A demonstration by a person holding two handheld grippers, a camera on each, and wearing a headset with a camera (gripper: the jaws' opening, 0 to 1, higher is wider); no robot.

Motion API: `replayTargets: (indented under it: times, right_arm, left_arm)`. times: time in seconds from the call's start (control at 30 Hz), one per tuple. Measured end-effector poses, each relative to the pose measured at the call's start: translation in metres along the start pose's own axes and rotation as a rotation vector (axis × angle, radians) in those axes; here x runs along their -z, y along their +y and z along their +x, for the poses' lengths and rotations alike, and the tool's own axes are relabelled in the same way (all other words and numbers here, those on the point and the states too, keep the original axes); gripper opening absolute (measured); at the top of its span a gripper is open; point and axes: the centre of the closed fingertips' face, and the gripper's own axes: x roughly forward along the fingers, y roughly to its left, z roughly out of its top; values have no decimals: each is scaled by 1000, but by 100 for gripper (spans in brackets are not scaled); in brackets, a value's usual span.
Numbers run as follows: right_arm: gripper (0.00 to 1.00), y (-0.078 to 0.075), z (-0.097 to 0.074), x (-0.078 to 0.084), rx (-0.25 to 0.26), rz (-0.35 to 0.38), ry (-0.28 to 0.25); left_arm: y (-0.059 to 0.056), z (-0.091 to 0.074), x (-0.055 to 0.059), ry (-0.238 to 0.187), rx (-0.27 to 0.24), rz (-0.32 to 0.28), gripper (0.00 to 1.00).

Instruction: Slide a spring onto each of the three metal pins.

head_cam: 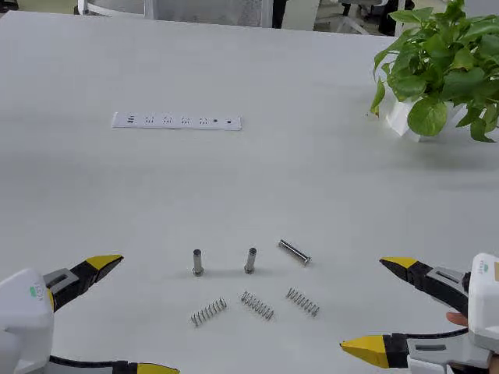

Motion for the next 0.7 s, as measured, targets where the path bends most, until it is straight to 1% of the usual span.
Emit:
replayTargets:
  times: [0.17, 0.37, 0.47, 0.53, 0.7]
  right_arm:
    - [91, -5, 6, -6, -5, -10, 5]
    - [85, -11, 17, -16, -18, -21, 18]
    - [83, -11, 23, -23, -29, -27, 17]
    - [81, -12, 27, -26, -35, -34, 21]
    - [76, -16, 39, -38, -51, -36, 22]
  left_arm:
    - [0, 1, -1, -3, 1, -4, 99]
    - [1, 2, -1, -9, 2, -12, 99]
    - [2, 2, -1, -11, 2, -17, 99]
    - [3, 2, -1, -13, 2, -18, 99]
    - [4, 3, 1, -18, 2, -30, 99]
